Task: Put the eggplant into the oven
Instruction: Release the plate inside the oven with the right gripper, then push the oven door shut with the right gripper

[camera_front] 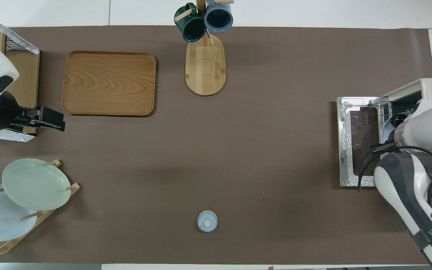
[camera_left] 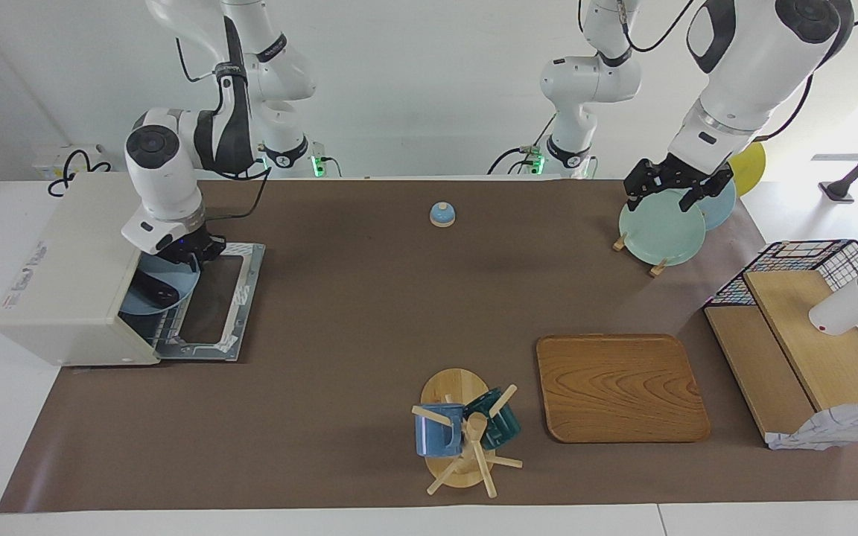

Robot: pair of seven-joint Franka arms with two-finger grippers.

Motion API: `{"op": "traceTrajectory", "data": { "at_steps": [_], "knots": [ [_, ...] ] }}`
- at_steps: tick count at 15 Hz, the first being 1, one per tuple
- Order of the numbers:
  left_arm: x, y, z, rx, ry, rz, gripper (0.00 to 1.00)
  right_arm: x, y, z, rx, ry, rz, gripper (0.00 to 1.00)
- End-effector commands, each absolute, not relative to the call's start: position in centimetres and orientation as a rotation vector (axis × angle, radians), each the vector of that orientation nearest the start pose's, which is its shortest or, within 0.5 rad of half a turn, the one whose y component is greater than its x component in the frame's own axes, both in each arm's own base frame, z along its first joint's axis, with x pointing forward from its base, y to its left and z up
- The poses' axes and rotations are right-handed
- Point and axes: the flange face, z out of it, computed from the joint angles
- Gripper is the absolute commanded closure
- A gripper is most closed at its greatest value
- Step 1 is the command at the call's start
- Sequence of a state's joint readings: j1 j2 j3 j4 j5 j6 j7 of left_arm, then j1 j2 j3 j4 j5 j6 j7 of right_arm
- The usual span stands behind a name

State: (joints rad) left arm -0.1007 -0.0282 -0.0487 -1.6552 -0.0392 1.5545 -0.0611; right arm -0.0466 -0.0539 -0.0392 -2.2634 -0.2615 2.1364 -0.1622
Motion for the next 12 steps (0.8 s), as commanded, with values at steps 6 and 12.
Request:
{"op": "traceTrajectory", "data": {
  "at_steps": [6,12],
  "knots": [
    [53.2,-8.4,60.4,-3.184,0.123,0.104,0.0,52.3,-2.0,40.6,-3.281,-0.41,0.145,0.63],
    [53.2,-8.4,60.4,-3.184,0.123,0.106,0.0,53.7,5.8,36.5,-3.285,-0.261,-0.022,1.0]
  ]
}}
